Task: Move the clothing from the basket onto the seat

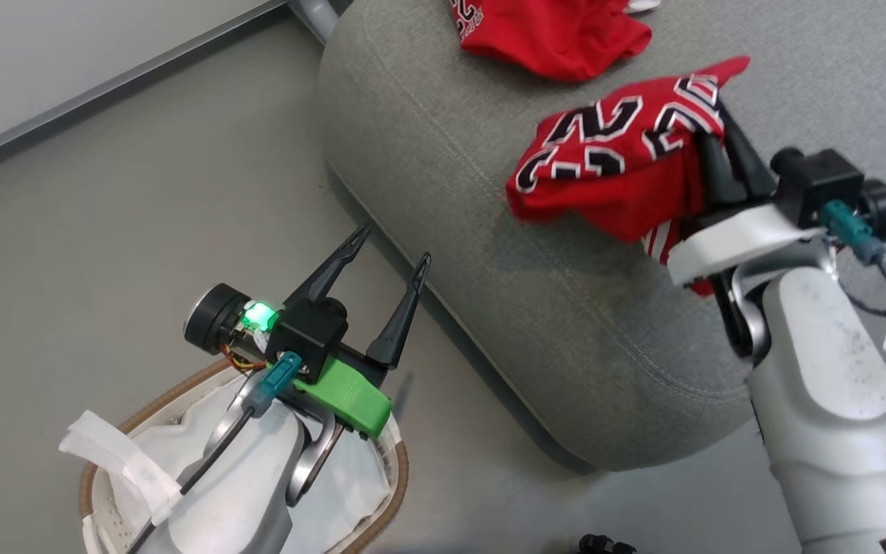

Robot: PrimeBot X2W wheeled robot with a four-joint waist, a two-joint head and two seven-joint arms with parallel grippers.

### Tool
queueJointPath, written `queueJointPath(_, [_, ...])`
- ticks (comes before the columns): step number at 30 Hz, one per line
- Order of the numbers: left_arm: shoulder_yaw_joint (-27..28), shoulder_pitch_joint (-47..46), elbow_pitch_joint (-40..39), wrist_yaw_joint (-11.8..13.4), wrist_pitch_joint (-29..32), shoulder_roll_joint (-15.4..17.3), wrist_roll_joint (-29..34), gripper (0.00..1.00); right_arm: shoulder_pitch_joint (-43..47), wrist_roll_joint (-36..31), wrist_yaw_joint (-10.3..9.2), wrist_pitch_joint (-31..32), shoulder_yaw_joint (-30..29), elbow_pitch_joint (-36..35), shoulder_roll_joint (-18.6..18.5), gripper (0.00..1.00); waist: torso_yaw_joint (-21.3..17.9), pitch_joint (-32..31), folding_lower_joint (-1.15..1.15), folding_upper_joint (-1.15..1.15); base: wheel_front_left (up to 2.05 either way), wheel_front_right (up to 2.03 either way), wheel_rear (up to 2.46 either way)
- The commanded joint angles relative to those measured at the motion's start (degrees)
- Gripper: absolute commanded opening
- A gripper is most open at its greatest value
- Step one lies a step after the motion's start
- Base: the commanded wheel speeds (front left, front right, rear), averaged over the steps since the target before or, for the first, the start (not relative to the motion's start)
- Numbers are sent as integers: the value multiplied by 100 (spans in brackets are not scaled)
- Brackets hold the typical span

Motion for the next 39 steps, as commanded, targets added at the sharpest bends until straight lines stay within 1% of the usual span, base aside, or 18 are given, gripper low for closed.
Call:
queueJointPath(1, [15, -122, -33, -14, 2, 42, 80, 100, -258, -161, -8, -4, -131, 7, -14, 0, 312, 263, 0, 0, 0, 0, 0])
queueJointPath(4, [8, -208, -106, -5, 1, 54, 128, 100, -788, -454, -8, -4, -466, 49, -74, 0, 582, 478, 0, 0, 0, 0, 0])
queueJointPath(6, [7, -266, -145, 0, 1, 58, 133, 100, -1203, -585, -9, -4, -670, 145, -251, 0, 773, 632, 0, 0, 0, 0, 0])
queueJointPath(12, [-88, -516, -227, 5, 1, -6, 225, 100, -2367, -870, -9, -4, -1429, 718, -974, 0, 1440, 1127, 0, 0, 0, 0, 0])
queueJointPath(17, [-141, -709, -332, 16, 1, -114, 293, 100, -2831, -1170, -9, -4, -1886, 1194, -1554, 0, 1962, 1518, 0, 0, 0, 0, 0])
queueJointPath(19, [-137, -762, -365, 21, 1, -125, 301, 100, -2899, -1224, -8, -4, -2072, 1387, -1713, 0, 2117, 1665, 0, 0, 0, 0, 0])
queueJointPath(21, [-116, -794, -392, 32, 2, -120, 326, 100, -2918, -1179, -8, -4, -2287, 1526, -1792, 0, 2223, 1800, 0, 0, 0, 0, 0])
queueJointPath(23, [-92, -819, -420, 46, 2, -120, 347, 100, -2812, -1259, -8, -3, -2450, 1616, -1836, 0, 2297, 1909, 0, 0, 0, 0, 0])
queueJointPath(29, [9, -821, -497, 59, 1, -84, 375, 100, -2419, -1410, -8, -4, -2775, 1855, -1675, 0, 2341, 2097, 0, 0, 0, 0, 0])
queueJointPath(32, [60, -796, -503, 84, 1, -95, 379, 100, -2219, -1475, -8, -3, -2799, 1835, -1508, 0, 2292, 2107, 0, 0, 0, 0, 0])
queueJointPath(37, [62, -767, -493, 69, 1, -119, 403, 100, -2021, -1508, -8, -3, -2736, 1684, -1367, 0, 2187, 2036, 0, 0, 0, 0, 0])
queueJointPath(38, [62, -754, -483, 63, 1, -121, 405, 100, -1974, -1513, -8, -3, -2709, 1651, -1349, 4, 2167, 2004, 0, 0, 0, 0, 0])
queueJointPath(39, [64, -743, -477, 58, 1, -126, 401, 100, -1951, -1515, -8, -3, -2692, 1626, -1340, 11, 2154, 1978, 0, 0, 0, 0, 0])
